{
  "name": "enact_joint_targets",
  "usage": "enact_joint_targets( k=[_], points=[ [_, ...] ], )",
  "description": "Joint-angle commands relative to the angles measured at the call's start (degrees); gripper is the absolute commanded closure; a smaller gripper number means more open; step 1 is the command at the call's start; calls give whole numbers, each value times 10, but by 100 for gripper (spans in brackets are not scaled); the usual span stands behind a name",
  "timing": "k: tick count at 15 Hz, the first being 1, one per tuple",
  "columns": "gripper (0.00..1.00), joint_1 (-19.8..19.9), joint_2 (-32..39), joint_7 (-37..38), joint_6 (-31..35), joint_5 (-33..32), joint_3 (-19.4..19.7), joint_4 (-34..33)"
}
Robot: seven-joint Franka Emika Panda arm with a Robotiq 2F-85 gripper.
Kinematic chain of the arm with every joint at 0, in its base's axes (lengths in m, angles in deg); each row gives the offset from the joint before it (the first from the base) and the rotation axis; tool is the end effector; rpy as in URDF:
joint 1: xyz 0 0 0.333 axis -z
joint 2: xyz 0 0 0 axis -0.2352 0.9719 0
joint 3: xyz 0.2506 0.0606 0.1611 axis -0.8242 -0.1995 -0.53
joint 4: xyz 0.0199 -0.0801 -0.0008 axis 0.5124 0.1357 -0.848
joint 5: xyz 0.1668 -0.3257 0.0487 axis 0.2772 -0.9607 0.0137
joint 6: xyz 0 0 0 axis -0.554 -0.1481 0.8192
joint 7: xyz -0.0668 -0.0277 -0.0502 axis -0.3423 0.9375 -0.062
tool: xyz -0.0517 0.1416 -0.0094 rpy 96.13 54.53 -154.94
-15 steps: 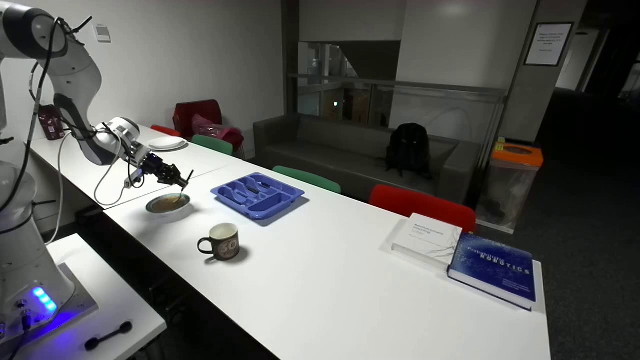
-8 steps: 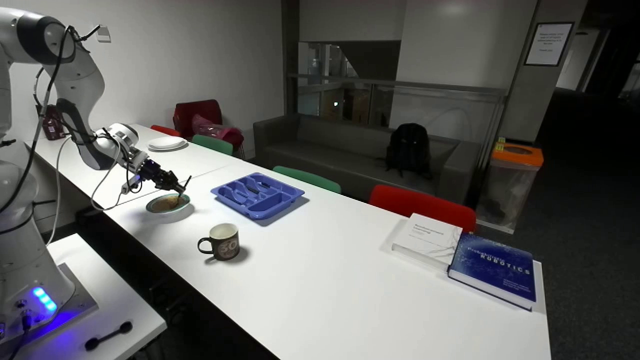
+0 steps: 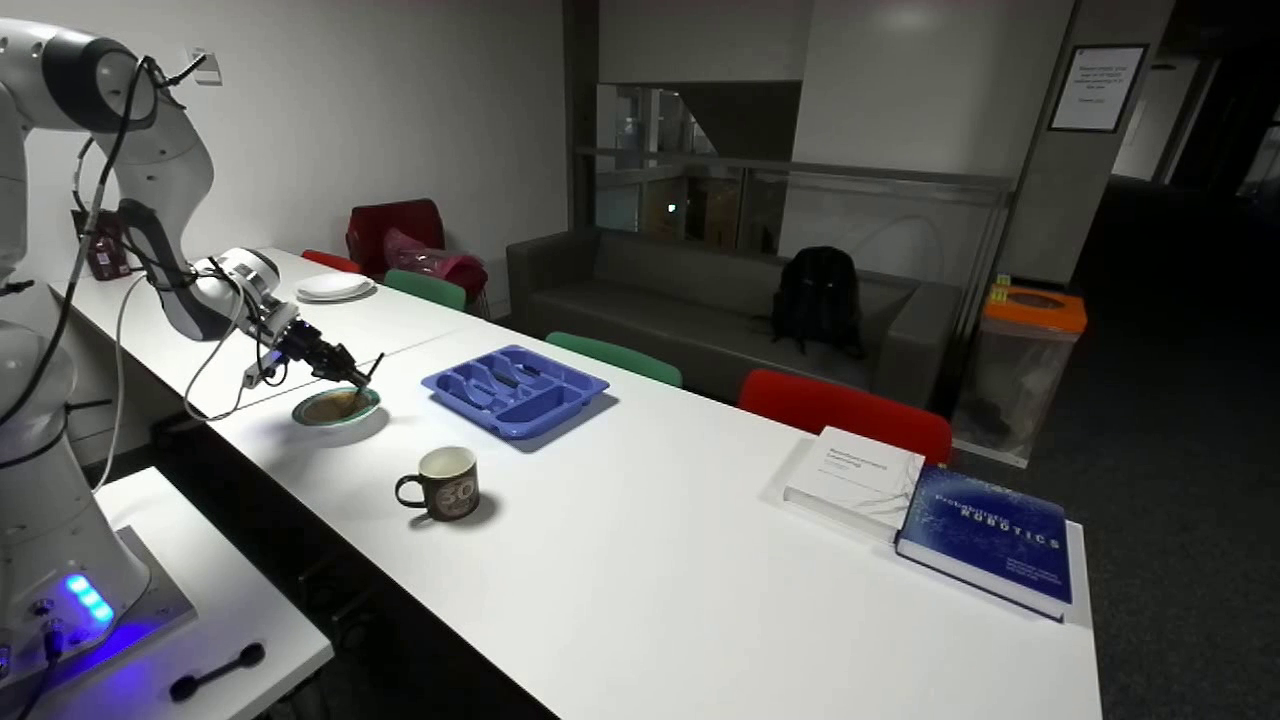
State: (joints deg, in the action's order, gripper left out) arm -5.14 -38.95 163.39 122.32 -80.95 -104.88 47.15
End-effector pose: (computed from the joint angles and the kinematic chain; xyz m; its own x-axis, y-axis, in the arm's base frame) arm 0.4215 0.2179 0.1569 0.4812 -0.4798 0.7337 -0.7175 -0.6964 0.0152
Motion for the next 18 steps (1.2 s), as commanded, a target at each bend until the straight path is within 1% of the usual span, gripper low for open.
enact_joint_targets(
  k=[1,5,11,18],
  points=[
    [97,14,13,-35,38,6,-3,-9],
    [97,18,19,-63,58,14,-2,-13],
    [97,19,27,-95,55,29,0,-24],
    [97,16,14,-137,45,77,1,-25]
  ],
)
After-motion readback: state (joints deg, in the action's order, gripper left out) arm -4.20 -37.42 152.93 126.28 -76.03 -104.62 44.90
